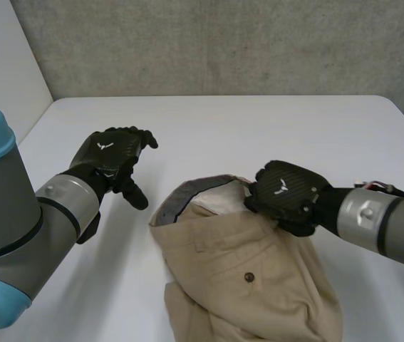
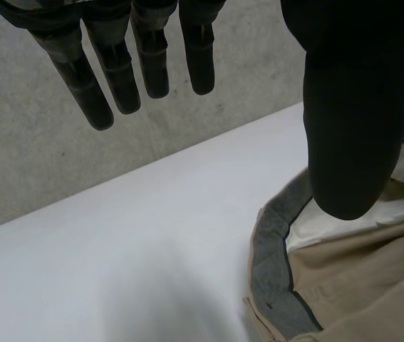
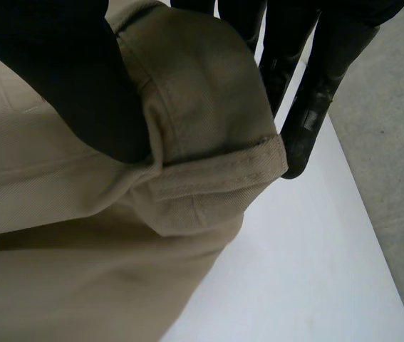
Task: Fold the shorts.
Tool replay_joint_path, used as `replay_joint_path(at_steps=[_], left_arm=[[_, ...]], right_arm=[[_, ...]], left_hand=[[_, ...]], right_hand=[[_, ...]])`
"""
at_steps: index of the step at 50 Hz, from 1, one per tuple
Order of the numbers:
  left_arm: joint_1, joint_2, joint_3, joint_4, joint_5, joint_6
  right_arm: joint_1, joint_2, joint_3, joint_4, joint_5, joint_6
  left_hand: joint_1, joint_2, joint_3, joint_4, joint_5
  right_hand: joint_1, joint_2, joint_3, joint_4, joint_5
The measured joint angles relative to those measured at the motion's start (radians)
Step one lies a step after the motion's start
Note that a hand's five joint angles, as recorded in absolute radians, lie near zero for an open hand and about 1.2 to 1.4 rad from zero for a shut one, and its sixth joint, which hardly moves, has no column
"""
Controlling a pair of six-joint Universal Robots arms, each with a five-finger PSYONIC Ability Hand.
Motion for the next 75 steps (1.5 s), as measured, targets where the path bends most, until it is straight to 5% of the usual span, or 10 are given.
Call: replay_joint_path(at_steps=[8, 11, 16, 22, 36, 57, 59, 63, 75], left_arm=[[0.001, -0.002, -0.013, 0.000, 0.001, 0.001], [0.002, 0.000, -0.014, 0.002, 0.001, 0.001], [0.005, 0.004, -0.014, 0.008, -0.004, 0.002], [-0.002, 0.006, -0.017, 0.009, -0.031, 0.002], [-0.154, -0.053, -0.004, -0.030, -0.074, -0.058], [-0.271, -0.424, 0.242, -0.072, -0.218, -0.077], [-0.272, -0.447, 0.262, -0.087, -0.220, -0.075], [-0.266, -0.470, 0.314, -0.091, -0.223, -0.072], [-0.064, -0.282, 0.555, 0.148, -0.226, 0.089]], right_arm=[[0.057, 0.093, -0.193, -0.152, 0.103, 0.428], [0.059, 0.103, -0.247, -0.260, 0.245, 0.622], [0.056, 0.123, -0.333, -0.397, 0.628, 0.816], [0.061, 0.168, -0.373, -0.424, 0.816, 0.748], [0.053, 0.183, -0.283, -0.416, 0.802, 0.729], [0.051, 0.144, -0.196, -0.413, 0.791, 0.725], [0.051, 0.144, -0.197, -0.414, 0.790, 0.722], [0.052, 0.149, -0.211, -0.418, 0.787, 0.707], [0.063, 0.094, -0.356, -0.457, 0.767, 0.726]], left_hand=[[0.000, -0.010, -0.008, -0.010, -0.010], [0.000, -0.011, -0.010, -0.010, -0.012], [0.000, -0.018, -0.010, -0.018, -0.018], [-0.040, -0.039, -0.039, -0.037, -0.038], [-0.050, -0.053, -0.053, -0.048, -0.047], [0.040, 0.047, 0.041, 0.050, 0.063], [0.395, 0.382, 0.366, 0.378, 0.384], [0.738, 0.793, 0.772, 0.791, 0.790], [0.741, 0.834, 0.821, 0.843, 0.811]], right_hand=[[0.001, 0.003, 0.014, 0.013, 0.011], [0.002, 0.003, 0.014, 0.013, 0.011], [0.007, 0.003, 0.034, 0.013, 0.011], [0.007, 0.003, 0.034, 0.013, 0.011], [0.007, 0.003, 0.034, 0.013, 0.011], [0.007, 0.003, 0.034, 0.013, 0.011], [0.007, 0.003, 0.034, 0.013, 0.011], [0.007, 0.003, 0.034, 0.013, 0.011], [0.007, 0.005, 0.037, 0.019, 0.011]])
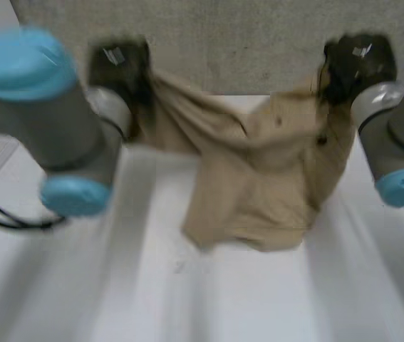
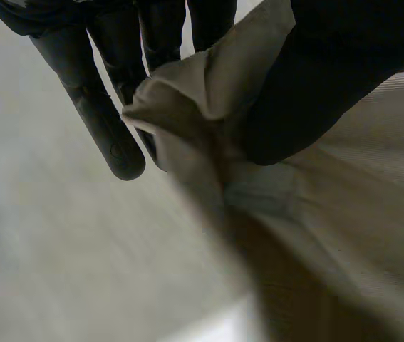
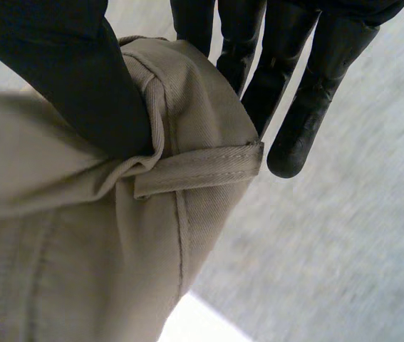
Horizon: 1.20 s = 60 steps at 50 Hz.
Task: Fold the shorts.
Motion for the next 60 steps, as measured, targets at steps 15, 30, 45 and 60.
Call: replay_joint_path(at_steps=[15, 30, 45, 60], left_arm=[[0.009, 0.457, -0.236, 0.037, 0.064, 0.016], [0.068, 0.614, -0.332, -0.076, 0.144, -0.065], [0.180, 0.009, -0.128, -0.008, 0.178, -0.051], [0.224, -0.351, 0.138, 0.250, 0.133, 0.001]], right_arm=[[-0.017, -0.339, 0.037, 0.143, -0.096, 0.001], [-0.020, -0.513, 0.093, 0.324, -0.164, 0.002], [0.000, -0.117, 0.131, 0.162, -0.130, 0.193], [0.089, 0.110, 0.078, 0.023, -0.117, 0.215]], left_hand=[[0.000, 0.005, 0.006, 0.004, 0.000], [0.000, 0.006, 0.006, 0.004, 0.000], [-0.045, -0.098, -0.082, -0.091, -0.057], [-0.867, -0.959, -0.937, -0.962, -0.923]], right_hand=[[0.005, 0.000, 0.000, 0.002, 0.000], [0.005, 0.000, 0.000, 0.002, 0.000], [0.005, 0.000, 0.001, 0.002, 0.000], [-0.786, -0.959, -0.969, -0.955, -0.876]])
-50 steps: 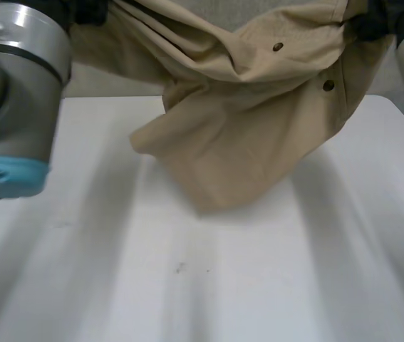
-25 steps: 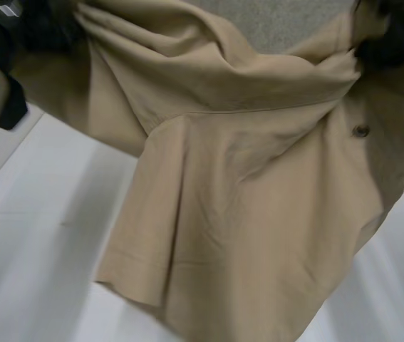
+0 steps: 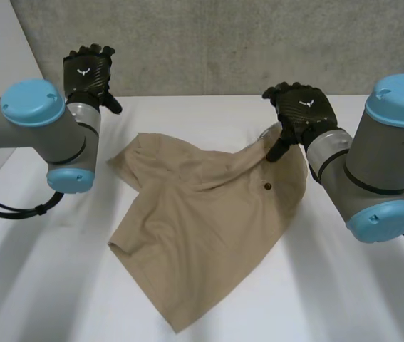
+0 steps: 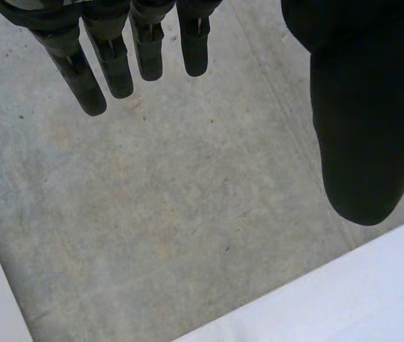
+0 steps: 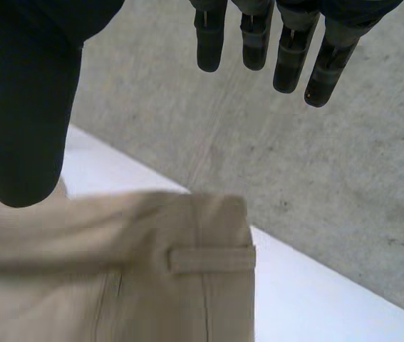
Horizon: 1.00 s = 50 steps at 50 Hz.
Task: Fold the shorts.
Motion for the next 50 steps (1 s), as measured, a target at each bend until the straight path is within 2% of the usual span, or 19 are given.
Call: replay_joint_path(at_steps=[3, 11, 13, 16, 19, 25, 26, 27, 29, 36, 38, 39, 41, 50], left_arm=[[-0.003, 0.015, -0.039, 0.004, -0.003, 0.009], [-0.016, 0.184, -0.255, -0.042, -0.003, 0.015], [-0.037, 0.306, -0.391, -0.115, -0.002, 0.012], [-0.063, 0.384, -0.475, -0.178, -0.002, 0.006], [-0.120, 0.482, -0.587, -0.279, -0.004, -0.007], [-0.231, 0.561, -0.724, -0.364, -0.003, -0.039], [-0.231, 0.561, -0.724, -0.364, -0.003, -0.039], [-0.295, 0.574, -0.779, -0.378, -0.002, -0.055], [-0.336, 0.574, -0.807, -0.381, -0.003, -0.064], [-0.429, 0.533, -0.853, -0.375, -0.005, -0.085], [-0.429, 0.533, -0.853, -0.375, -0.005, -0.085], [-0.450, 0.507, -0.856, -0.372, -0.008, -0.095], [-0.463, 0.488, -0.855, -0.369, -0.013, -0.104], [-0.490, 0.430, -0.854, -0.341, -0.052, -0.134]], right_arm=[[-0.006, -0.022, 0.017, 0.030, -0.003, -0.050], [-0.071, -0.083, 0.078, 0.068, -0.025, -0.217], [-0.133, -0.106, 0.119, 0.085, -0.078, -0.358], [-0.168, -0.114, 0.142, 0.091, -0.133, -0.445], [-0.223, -0.118, 0.173, 0.095, -0.264, -0.560], [-0.297, -0.099, 0.198, 0.106, -0.468, -0.651], [-0.297, -0.099, 0.198, 0.106, -0.468, -0.651], [-0.321, -0.070, 0.200, 0.113, -0.548, -0.670], [-0.331, -0.038, 0.196, 0.116, -0.590, -0.680], [-0.331, 0.061, 0.169, 0.112, -0.613, -0.734], [-0.331, 0.061, 0.169, 0.112, -0.613, -0.734], [-0.327, 0.107, 0.146, 0.110, -0.605, -0.768], [-0.326, 0.136, 0.128, 0.109, -0.597, -0.789], [-0.322, 0.213, 0.065, 0.107, -0.567, -0.819]], left_hand=[[0.000, 0.000, 0.000, 0.000, 0.000], [0.000, 0.000, 0.000, 0.000, 0.000], [0.000, 0.001, 0.000, 0.000, 0.002], [0.000, 0.001, 0.000, 0.000, 0.002], [0.001, 0.003, 0.001, 0.003, 0.004], [0.096, 0.108, 0.088, 0.106, 0.110], [0.096, 0.108, 0.088, 0.106, 0.110], [0.117, 0.134, 0.117, 0.132, 0.138], [0.117, 0.140, 0.126, 0.137, 0.144], [0.117, 0.141, 0.126, 0.137, 0.144], [0.117, 0.141, 0.126, 0.137, 0.144], [0.114, 0.139, 0.123, 0.134, 0.140], [0.114, 0.139, 0.123, 0.134, 0.140], [0.114, 0.139, 0.123, 0.134, 0.140]], right_hand=[[0.000, 0.000, 0.000, 0.000, 0.000], [0.000, 0.000, 0.000, 0.000, 0.000], [0.003, 0.003, 0.009, 0.000, 0.000], [0.061, 0.076, 0.071, 0.059, 0.059], [0.278, 0.339, 0.343, 0.322, 0.294], [0.409, 0.496, 0.502, 0.478, 0.435], [0.409, 0.496, 0.502, 0.478, 0.435], [0.412, 0.499, 0.506, 0.481, 0.436], [0.412, 0.498, 0.506, 0.481, 0.436], [0.396, 0.473, 0.478, 0.456, 0.432], [0.396, 0.473, 0.478, 0.456, 0.432], [0.283, 0.345, 0.348, 0.324, 0.315], [0.237, 0.292, 0.289, 0.267, 0.262], [0.222, 0.269, 0.269, 0.245, 0.236]])
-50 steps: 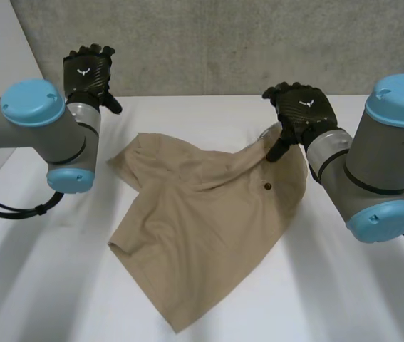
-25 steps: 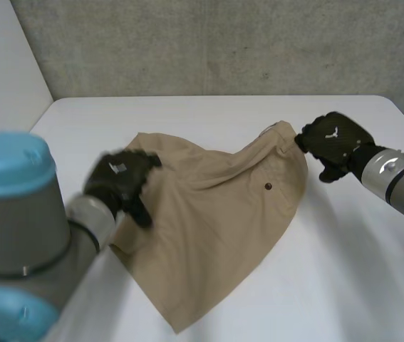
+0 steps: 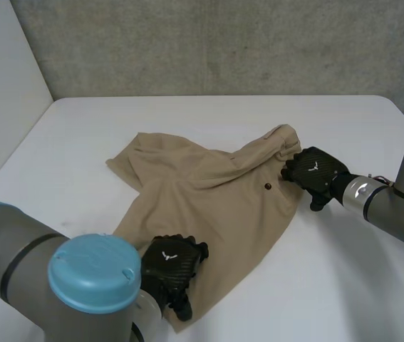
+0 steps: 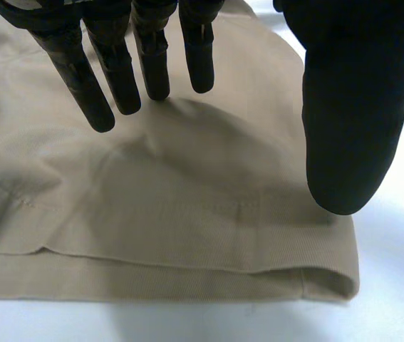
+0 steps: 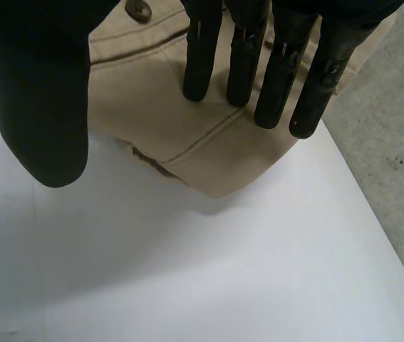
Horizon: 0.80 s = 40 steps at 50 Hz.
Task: Fold the shorts.
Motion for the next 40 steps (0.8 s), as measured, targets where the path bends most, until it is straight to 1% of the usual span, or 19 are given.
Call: replay_joint_path(at_steps=[2, 9, 12, 15, 16, 18, 26, 31, 33, 34, 35, 36, 40], left_arm=[[-0.012, -0.016, -0.001, 0.012, -0.015, -0.003], [-0.040, -0.037, 0.000, 0.026, -0.040, -0.002], [-0.049, -0.042, 0.000, 0.033, -0.057, -0.001], [-0.052, -0.043, 0.001, 0.043, -0.071, 0.000], [-0.052, -0.044, 0.002, 0.047, -0.076, 0.000], [-0.052, -0.048, 0.003, 0.054, -0.084, 0.003], [-0.051, -0.077, 0.010, 0.060, -0.096, 0.015], [-0.051, -0.089, 0.012, 0.059, -0.112, 0.017], [-0.051, -0.091, 0.013, 0.059, -0.122, 0.017], [-0.051, -0.092, 0.013, 0.059, -0.125, 0.017], [-0.051, -0.092, 0.013, 0.059, -0.128, 0.017], [-0.051, -0.091, 0.013, 0.059, -0.135, 0.017], [-0.051, -0.089, 0.013, 0.063, -0.145, 0.017]], right_arm=[[0.001, 0.041, -0.041, -0.001, 0.016, 0.000], [0.004, 0.077, -0.077, -0.002, 0.026, 0.004], [0.015, 0.097, -0.099, -0.004, 0.037, 0.007], [0.028, 0.107, -0.109, -0.014, 0.044, 0.011], [0.033, 0.110, -0.111, -0.019, 0.046, 0.013], [0.044, 0.113, -0.113, -0.035, 0.049, 0.024], [0.072, 0.116, -0.114, -0.080, 0.052, 0.085], [0.086, 0.118, -0.120, -0.086, 0.053, 0.097], [0.089, 0.121, -0.126, -0.086, 0.055, 0.098], [0.090, 0.123, -0.129, -0.086, 0.056, 0.099], [0.091, 0.124, -0.132, -0.086, 0.058, 0.099], [0.093, 0.126, -0.136, -0.086, 0.062, 0.101], [0.100, 0.121, -0.152, -0.085, 0.086, 0.129]], left_hand=[[0.000, 0.000, 0.000, 0.000, 0.000], [0.000, 0.000, 0.000, 0.000, 0.000], [0.000, 0.000, 0.000, 0.000, 0.000], [0.000, 0.000, 0.000, 0.000, 0.000], [0.000, 0.000, 0.000, 0.000, 0.000], [0.001, 0.000, 0.000, 0.000, 0.000], [0.003, 0.002, 0.002, 0.001, 0.002], [0.007, 0.009, 0.007, 0.007, 0.008], [0.036, 0.035, 0.031, 0.031, 0.032], [0.061, 0.059, 0.050, 0.052, 0.052], [0.087, 0.082, 0.078, 0.074, 0.073], [0.199, 0.177, 0.177, 0.178, 0.170], [0.283, 0.309, 0.298, 0.306, 0.284]], right_hand=[[0.000, 0.000, 0.000, 0.000, 0.000], [0.002, 0.003, 0.004, 0.002, 0.006], [0.016, 0.022, 0.044, 0.042, 0.040], [0.024, 0.032, 0.051, 0.050, 0.045], [0.089, 0.105, 0.115, 0.113, 0.089], [0.090, 0.130, 0.139, 0.139, 0.111], [0.109, 0.158, 0.174, 0.171, 0.143], [0.146, 0.188, 0.204, 0.202, 0.169], [0.354, 0.454, 0.447, 0.448, 0.395], [0.354, 0.454, 0.447, 0.448, 0.395], [0.447, 0.595, 0.589, 0.591, 0.524], [0.484, 0.674, 0.674, 0.680, 0.594], [0.485, 0.687, 0.697, 0.706, 0.615]])
